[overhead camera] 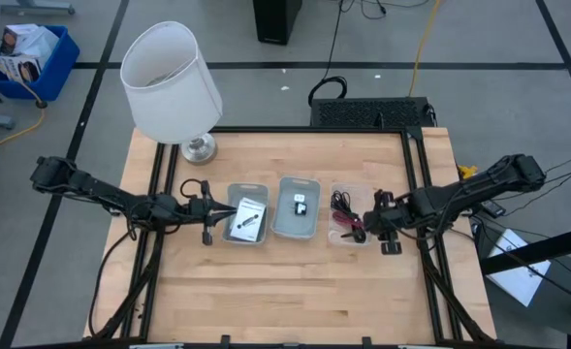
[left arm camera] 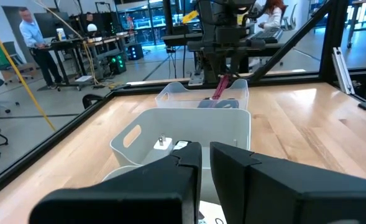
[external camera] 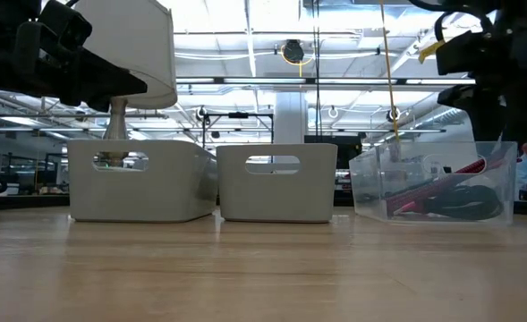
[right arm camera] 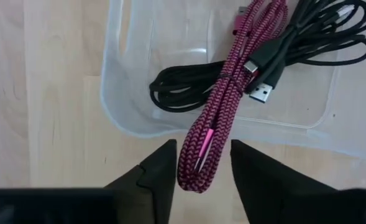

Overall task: Pick and place items into bin
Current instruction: Adjust the pink charger cable in the transparent bin, then return to Home Position

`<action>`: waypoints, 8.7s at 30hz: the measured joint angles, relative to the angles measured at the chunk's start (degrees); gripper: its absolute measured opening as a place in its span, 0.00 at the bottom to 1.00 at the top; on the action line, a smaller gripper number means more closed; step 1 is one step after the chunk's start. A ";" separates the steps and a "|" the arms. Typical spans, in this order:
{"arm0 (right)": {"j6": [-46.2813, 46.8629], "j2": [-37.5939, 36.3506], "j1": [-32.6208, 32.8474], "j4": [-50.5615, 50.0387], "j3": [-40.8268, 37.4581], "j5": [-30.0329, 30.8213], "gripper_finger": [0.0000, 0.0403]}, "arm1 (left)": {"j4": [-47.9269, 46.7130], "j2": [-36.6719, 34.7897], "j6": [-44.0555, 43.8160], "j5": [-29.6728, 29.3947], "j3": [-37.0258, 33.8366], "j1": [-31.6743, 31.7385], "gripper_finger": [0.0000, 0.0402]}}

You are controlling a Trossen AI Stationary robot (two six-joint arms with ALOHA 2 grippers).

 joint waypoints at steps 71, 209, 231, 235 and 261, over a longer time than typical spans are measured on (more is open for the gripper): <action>-23.69 16.37 -10.89 -1.60 14.10 -3.04 0.58 | -1.07 0.00 -1.33 0.02 0.00 -0.02 0.10; -1.81 -54.62 -38.11 70.08 -43.30 -31.06 0.00 | -13.74 -26.19 16.38 -8.63 -2.16 -0.54 0.00; -10.82 -61.29 -26.56 62.96 -43.41 -22.66 0.00 | -37.62 -42.82 11.81 -10.98 -2.11 -9.40 0.00; -11.69 -61.31 -26.17 62.99 -43.41 -22.69 0.00 | -37.30 -42.82 11.86 -7.77 -2.12 -9.40 0.00; -7.30 -61.13 -26.19 64.04 -43.41 -22.83 0.00 | -36.89 -42.75 7.29 -6.91 -2.19 -9.40 0.02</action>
